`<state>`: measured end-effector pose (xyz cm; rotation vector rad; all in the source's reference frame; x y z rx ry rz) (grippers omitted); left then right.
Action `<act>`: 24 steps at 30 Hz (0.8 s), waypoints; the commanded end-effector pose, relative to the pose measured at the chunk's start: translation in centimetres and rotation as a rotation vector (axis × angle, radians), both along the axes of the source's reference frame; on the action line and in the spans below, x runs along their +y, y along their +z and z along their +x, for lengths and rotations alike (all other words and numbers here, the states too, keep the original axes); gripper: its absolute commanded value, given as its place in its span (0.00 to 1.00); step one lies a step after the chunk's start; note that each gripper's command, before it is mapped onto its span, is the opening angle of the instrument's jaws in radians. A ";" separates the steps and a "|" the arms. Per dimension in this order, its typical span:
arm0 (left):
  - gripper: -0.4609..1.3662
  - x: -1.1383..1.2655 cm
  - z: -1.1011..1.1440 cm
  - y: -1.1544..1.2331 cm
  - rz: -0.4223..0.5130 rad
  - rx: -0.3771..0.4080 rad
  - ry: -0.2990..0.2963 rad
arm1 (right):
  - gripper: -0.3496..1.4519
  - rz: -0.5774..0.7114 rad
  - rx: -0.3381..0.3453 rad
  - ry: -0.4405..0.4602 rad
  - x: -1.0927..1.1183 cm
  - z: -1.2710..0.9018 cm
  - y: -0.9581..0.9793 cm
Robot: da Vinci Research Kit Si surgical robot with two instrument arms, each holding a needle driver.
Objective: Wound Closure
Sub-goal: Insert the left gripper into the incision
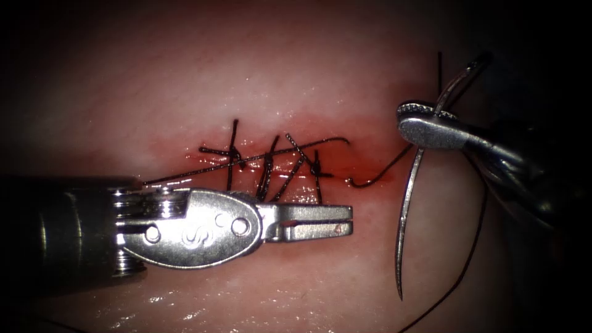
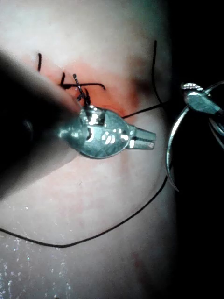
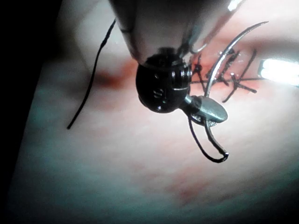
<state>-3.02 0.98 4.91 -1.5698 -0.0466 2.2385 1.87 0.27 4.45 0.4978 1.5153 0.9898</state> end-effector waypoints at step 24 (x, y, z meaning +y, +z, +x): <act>0.06 -0.08 -0.24 0.56 0.101 0.273 0.178 | 0.00 -0.303 -0.050 -0.070 0.00 -0.01 -0.10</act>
